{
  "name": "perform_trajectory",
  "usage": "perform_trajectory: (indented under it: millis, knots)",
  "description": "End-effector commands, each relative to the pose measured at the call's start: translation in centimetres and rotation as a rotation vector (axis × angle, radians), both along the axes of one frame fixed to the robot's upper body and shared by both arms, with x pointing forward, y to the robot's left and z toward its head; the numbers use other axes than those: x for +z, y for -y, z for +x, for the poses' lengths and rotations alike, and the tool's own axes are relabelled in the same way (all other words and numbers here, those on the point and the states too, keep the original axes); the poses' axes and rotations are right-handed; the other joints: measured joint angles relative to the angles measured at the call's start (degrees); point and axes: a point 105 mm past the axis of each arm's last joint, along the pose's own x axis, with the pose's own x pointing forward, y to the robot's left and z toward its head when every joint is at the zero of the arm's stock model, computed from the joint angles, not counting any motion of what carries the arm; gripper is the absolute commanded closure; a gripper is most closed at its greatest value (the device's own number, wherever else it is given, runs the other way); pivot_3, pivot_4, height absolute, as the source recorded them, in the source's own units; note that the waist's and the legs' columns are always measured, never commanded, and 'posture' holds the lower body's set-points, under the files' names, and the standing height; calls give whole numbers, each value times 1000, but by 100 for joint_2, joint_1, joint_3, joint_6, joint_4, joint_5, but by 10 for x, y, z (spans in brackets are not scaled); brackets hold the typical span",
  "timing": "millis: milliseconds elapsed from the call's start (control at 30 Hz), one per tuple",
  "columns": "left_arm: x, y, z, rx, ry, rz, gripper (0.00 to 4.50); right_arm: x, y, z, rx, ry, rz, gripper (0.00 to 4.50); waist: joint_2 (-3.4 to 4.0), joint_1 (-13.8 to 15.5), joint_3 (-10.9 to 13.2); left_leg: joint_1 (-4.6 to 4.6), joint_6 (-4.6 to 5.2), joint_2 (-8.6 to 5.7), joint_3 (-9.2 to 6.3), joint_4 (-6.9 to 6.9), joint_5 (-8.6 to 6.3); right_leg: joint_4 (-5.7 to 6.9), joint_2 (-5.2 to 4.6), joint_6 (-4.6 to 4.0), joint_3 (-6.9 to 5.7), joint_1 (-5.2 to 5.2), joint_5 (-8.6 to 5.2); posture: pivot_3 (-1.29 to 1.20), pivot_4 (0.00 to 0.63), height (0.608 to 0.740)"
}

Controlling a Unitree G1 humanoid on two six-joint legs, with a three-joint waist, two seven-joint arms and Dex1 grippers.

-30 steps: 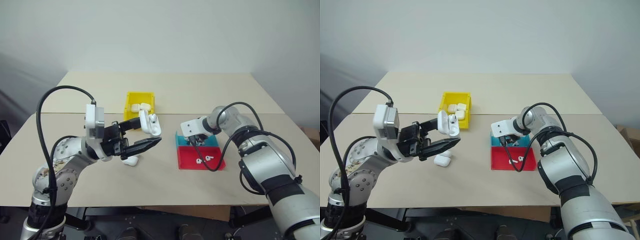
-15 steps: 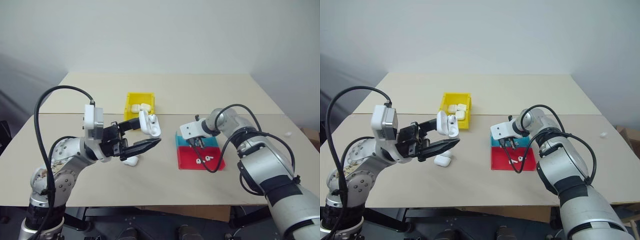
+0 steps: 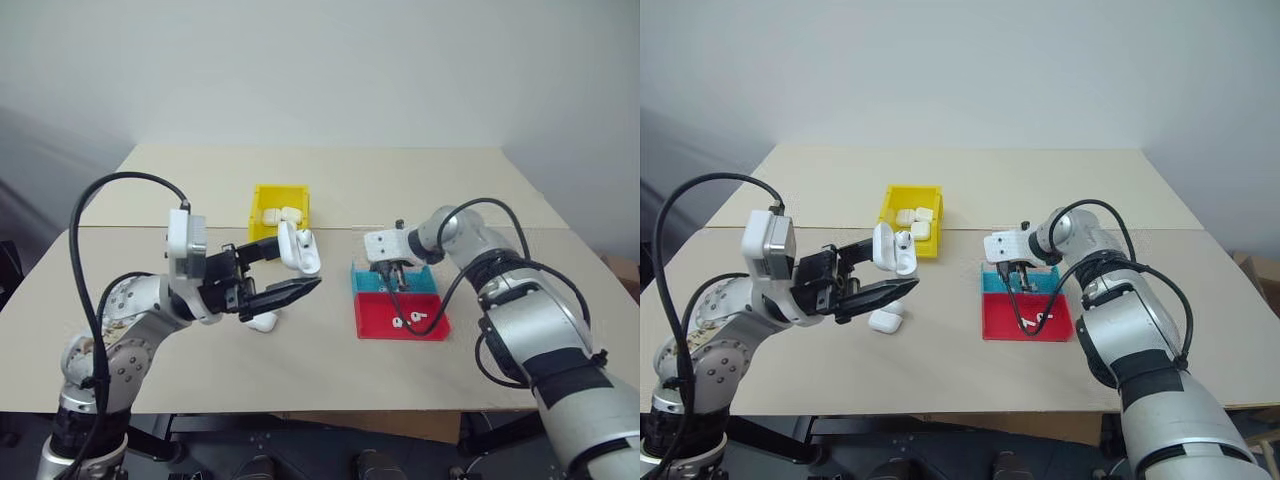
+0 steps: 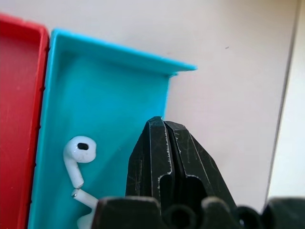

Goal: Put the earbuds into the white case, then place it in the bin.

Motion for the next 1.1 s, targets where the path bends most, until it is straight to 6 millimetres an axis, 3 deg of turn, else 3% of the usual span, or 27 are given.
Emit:
perform_trajectory:
  millis: [33, 133, 267, 567, 1100]
  knots:
    - [7, 2, -2, -27, 43, -5, 1724, 32, -2, 2, 12, 50, 79, 3809, 0, 1, 0, 0, 0, 0, 0, 0, 0, 0, 0, 0, 0, 0, 0, 0, 150, 740]
    - [8, 3, -1, -38, 44, -4, 1724, 41, 0, -2, 27, 11, 107, 2877, 0, 3, 0, -1, 0, 0, 0, 0, 0, -1, 0, 0, 0, 0, 0, 0, 150, 740]
    - [8, 3, 1, -49, 46, -1, 1724, 36, 10, -12, 85, -28, 49, 1529, 1, 5, 0, -2, 0, 0, 0, 0, 0, -4, 0, 1, -1, 1, 0, 0, 150, 740]
    - [7, 4, 1, -57, 48, 5, 1724, 14, 18, -13, 62, -76, -53, 1529, 1, -12, 0, 0, 0, 0, 0, 0, 0, -1, 1, 0, -1, 0, -1, 0, 150, 740]
    - [5, -1, -2, -17, 43, 22, 1724, -11, 15, -15, 25, -166, -110, 1529, 1, 0, 0, -1, 0, 0, 0, -1, 0, -2, -1, 0, -2, 0, -1, 0, 150, 740]
